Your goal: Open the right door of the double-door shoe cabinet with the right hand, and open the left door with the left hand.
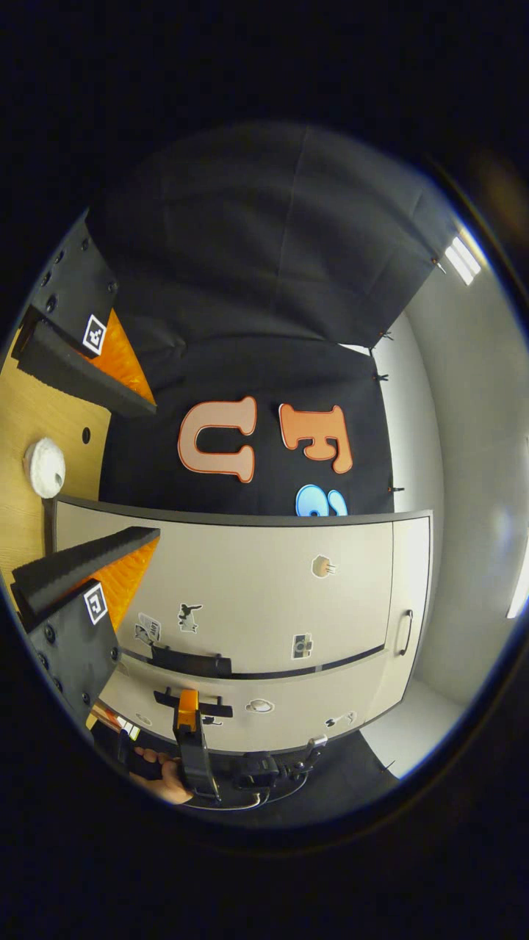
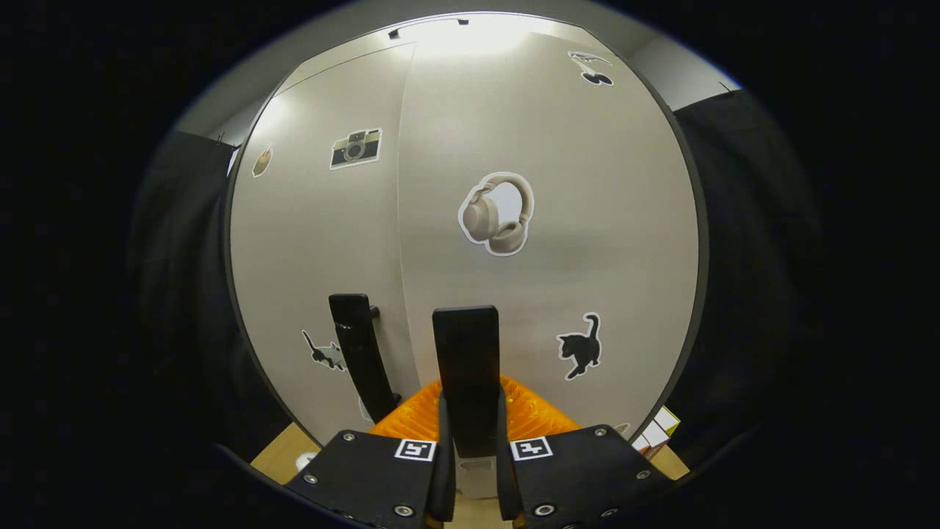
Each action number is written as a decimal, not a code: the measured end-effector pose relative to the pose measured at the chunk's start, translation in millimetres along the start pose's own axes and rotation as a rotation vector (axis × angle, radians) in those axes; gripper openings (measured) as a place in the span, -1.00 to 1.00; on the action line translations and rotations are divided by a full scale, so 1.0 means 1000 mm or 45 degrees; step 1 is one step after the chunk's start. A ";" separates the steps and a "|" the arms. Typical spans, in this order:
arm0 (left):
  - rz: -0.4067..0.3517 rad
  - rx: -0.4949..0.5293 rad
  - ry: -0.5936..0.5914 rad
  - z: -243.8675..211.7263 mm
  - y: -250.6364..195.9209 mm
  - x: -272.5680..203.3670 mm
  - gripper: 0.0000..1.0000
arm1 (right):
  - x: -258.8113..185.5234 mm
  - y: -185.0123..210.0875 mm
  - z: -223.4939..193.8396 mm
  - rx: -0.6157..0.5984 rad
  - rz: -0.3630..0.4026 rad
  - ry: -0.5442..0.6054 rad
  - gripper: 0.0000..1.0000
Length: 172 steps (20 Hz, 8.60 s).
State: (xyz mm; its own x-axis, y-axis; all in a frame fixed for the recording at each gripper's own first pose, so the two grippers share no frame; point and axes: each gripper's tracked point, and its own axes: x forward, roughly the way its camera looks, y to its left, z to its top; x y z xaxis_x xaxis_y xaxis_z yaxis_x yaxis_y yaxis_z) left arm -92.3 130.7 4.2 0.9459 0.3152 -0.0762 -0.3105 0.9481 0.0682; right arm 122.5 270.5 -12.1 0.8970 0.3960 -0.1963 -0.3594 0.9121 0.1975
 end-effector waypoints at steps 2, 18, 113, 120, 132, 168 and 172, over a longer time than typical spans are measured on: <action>-0.037 -0.003 -0.001 0.002 -0.013 0.002 0.92 | -0.010 -0.003 -0.001 0.001 0.019 0.001 -0.55; -0.335 -0.034 0.028 -0.004 -0.141 0.024 0.93 | -0.104 -0.051 -0.009 -0.009 0.084 -0.032 -0.59; -0.242 -0.155 0.295 -0.057 -0.217 0.088 -0.51 | -0.207 -0.167 0.029 -0.174 0.043 -0.331 0.47; -0.132 -0.130 0.291 -0.055 -0.192 0.082 -0.66 | -0.209 -0.166 0.039 -0.264 0.008 -0.401 0.58; 0.192 -0.025 0.293 -0.057 -0.120 0.073 -0.84 | -0.205 -0.169 0.041 -0.315 -0.051 -0.385 0.58; -0.113 0.043 -0.031 -0.007 -0.182 0.094 0.94 | -0.240 -0.116 0.058 -0.243 0.098 -0.422 0.89; -0.115 0.032 -0.052 -0.004 -0.184 0.098 0.92 | -0.241 -0.118 0.063 -0.254 0.085 -0.443 0.83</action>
State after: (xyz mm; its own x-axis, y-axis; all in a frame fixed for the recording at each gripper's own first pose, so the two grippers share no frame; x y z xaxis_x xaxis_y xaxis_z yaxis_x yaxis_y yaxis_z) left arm 57.2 -13.0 -20.2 0.9731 0.2264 -0.0425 -0.2221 0.9711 0.0878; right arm -34.9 61.1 72.6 0.8913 0.4264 0.1540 -0.4318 0.9020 0.0016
